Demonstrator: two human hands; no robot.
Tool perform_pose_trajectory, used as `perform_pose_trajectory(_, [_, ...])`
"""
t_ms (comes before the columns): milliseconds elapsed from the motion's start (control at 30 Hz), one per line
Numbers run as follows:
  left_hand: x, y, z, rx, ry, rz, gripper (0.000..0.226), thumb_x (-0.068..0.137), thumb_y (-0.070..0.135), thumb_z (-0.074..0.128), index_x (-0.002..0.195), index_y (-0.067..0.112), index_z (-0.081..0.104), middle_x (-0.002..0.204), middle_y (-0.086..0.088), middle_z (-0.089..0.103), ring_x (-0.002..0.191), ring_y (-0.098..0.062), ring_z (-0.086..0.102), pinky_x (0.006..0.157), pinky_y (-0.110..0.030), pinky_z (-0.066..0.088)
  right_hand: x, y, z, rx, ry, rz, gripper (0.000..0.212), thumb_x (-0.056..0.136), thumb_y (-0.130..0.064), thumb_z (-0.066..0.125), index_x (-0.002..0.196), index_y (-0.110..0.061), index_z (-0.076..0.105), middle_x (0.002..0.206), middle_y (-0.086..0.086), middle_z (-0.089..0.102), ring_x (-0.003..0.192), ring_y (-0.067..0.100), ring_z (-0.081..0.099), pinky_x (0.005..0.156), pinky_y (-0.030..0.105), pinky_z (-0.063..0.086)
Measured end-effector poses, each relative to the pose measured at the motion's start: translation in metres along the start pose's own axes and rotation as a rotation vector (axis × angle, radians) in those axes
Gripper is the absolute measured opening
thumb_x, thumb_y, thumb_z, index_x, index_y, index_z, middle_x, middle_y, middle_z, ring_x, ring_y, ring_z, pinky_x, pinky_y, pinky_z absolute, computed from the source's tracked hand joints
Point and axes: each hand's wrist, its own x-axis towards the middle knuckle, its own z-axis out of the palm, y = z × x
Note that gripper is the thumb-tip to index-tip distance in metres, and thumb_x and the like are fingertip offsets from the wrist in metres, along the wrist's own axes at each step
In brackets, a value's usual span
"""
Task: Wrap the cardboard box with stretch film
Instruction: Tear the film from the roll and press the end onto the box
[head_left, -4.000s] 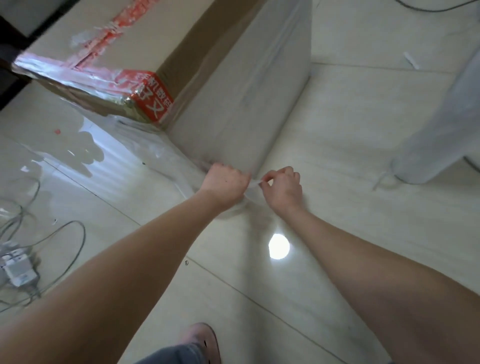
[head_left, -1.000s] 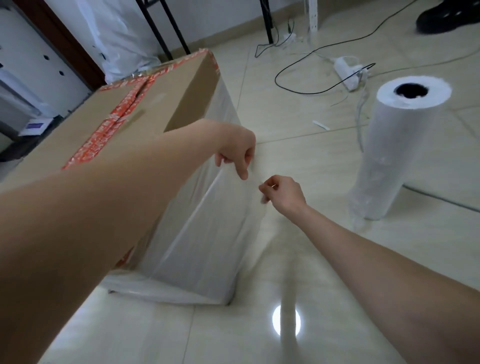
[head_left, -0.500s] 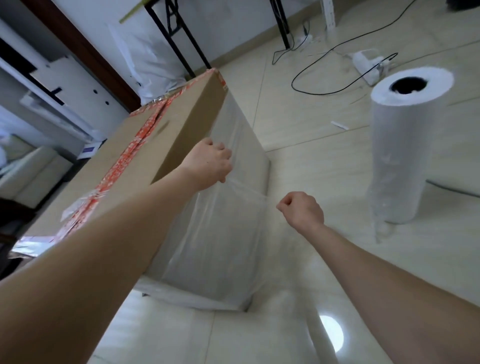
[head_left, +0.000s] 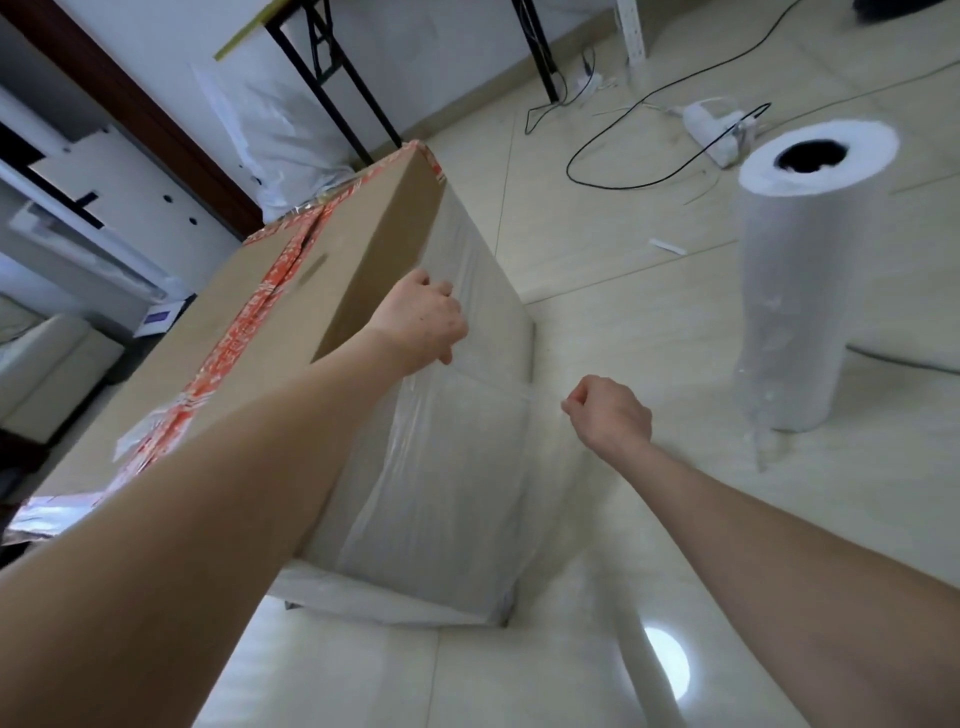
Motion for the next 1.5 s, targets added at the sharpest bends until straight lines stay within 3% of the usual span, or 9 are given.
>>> perform_pose_trajectory(233, [-0.001, 0.001, 0.007, -0.056, 0.06, -0.057, 0.019, 0.091, 0.04, 0.058, 0.1, 0.026, 0.065, 0.107, 0.006, 0.068, 0.106, -0.017, 0.054, 0.085, -0.031, 0.034, -0.003, 0.0, 0.006, 0.045, 0.083, 0.062, 0.009, 0.091, -0.024, 0.05, 0.092, -0.029, 0.058, 0.1, 0.0, 0.07, 0.103, 0.024, 0.062, 0.1, 0.039, 0.041])
perform_pose_trajectory(367, [-0.003, 0.001, 0.005, -0.085, 0.08, -0.045, 0.006, 0.092, 0.034, 0.058, 0.092, 0.028, 0.061, 0.101, 0.006, 0.07, 0.099, -0.016, 0.061, 0.084, -0.029, 0.034, -0.013, -0.005, 0.018, 0.404, -0.022, 0.037, 0.05, 0.083, -0.029, 0.051, 0.132, -0.028, 0.046, 0.111, -0.005, 0.065, 0.112, 0.024, 0.054, 0.099, 0.041, 0.043])
perform_pose_trajectory(433, [-0.003, -0.001, 0.006, -0.117, 0.042, -0.051, 0.007, 0.095, 0.033, 0.056, 0.095, 0.028, 0.06, 0.101, 0.007, 0.07, 0.097, -0.017, 0.064, 0.079, -0.028, 0.035, -0.012, -0.001, 0.024, 0.339, -0.162, -0.024, 0.068, 0.074, -0.04, 0.057, 0.139, -0.029, 0.041, 0.114, -0.009, 0.064, 0.115, 0.022, 0.053, 0.101, 0.043, 0.042])
perform_pose_trajectory(600, [0.001, 0.0, 0.0, -0.156, -0.023, -0.075, 0.019, 0.096, 0.039, 0.052, 0.099, 0.023, 0.061, 0.096, 0.001, 0.065, 0.092, -0.024, 0.065, 0.059, -0.028, 0.035, 0.001, 0.01, 0.024, -0.02, -0.169, 0.015, 0.021, 0.087, -0.033, 0.06, 0.104, -0.031, 0.071, 0.114, 0.0, 0.068, 0.11, 0.025, 0.06, 0.101, 0.039, 0.043])
perform_pose_trajectory(833, [0.008, -0.013, -0.014, -0.165, -0.14, -0.011, 0.024, 0.091, 0.044, 0.056, 0.08, 0.024, 0.05, 0.071, 0.008, 0.043, 0.08, -0.02, 0.057, 0.061, -0.028, 0.038, 0.004, 0.018, 0.035, -0.083, -0.047, 0.059, 0.022, 0.094, -0.03, 0.053, 0.109, -0.026, 0.068, 0.121, 0.003, 0.06, 0.124, 0.027, 0.044, 0.106, 0.045, 0.034])
perform_pose_trajectory(1000, [0.011, -0.013, -0.001, -0.153, -0.108, 0.008, 0.025, 0.092, 0.043, 0.055, 0.078, 0.025, 0.046, 0.084, 0.004, 0.055, 0.085, -0.021, 0.06, 0.053, -0.024, 0.029, 0.013, 0.017, 0.041, -0.039, -0.165, -0.225, 0.077, 0.085, -0.011, 0.055, 0.15, -0.033, 0.021, 0.159, -0.003, 0.015, 0.143, 0.029, 0.017, 0.115, 0.044, 0.023])
perform_pose_trajectory(1067, [0.013, -0.013, 0.001, -0.155, -0.107, 0.006, 0.026, 0.092, 0.043, 0.055, 0.077, 0.024, 0.045, 0.078, 0.006, 0.047, 0.084, -0.02, 0.058, 0.049, -0.023, 0.022, 0.016, 0.002, 0.045, 0.053, -0.244, -0.277, 0.087, 0.081, -0.019, 0.064, 0.152, -0.032, 0.014, 0.159, -0.003, 0.017, 0.145, 0.028, 0.017, 0.116, 0.045, 0.022])
perform_pose_trajectory(1233, [0.013, -0.014, 0.003, -0.152, -0.165, -0.011, 0.029, 0.093, 0.042, 0.053, 0.074, 0.025, 0.041, 0.069, 0.008, 0.037, 0.076, -0.019, 0.048, 0.054, -0.024, 0.027, 0.026, 0.001, 0.057, 0.028, -0.451, -0.212, 0.033, 0.077, -0.03, 0.071, 0.11, -0.024, 0.068, 0.116, 0.001, 0.067, 0.113, 0.023, 0.06, 0.101, 0.042, 0.044])
perform_pose_trajectory(1500, [0.017, -0.011, 0.005, -0.092, -0.185, -0.008, 0.024, 0.094, 0.044, 0.052, 0.081, 0.025, 0.045, 0.088, 0.004, 0.054, 0.086, -0.02, 0.058, 0.063, -0.027, 0.037, 0.032, 0.039, 0.06, -0.207, -0.159, 0.106, 0.028, 0.087, -0.023, 0.054, 0.112, -0.021, 0.067, 0.121, 0.006, 0.063, 0.117, 0.027, 0.054, 0.101, 0.04, 0.039])
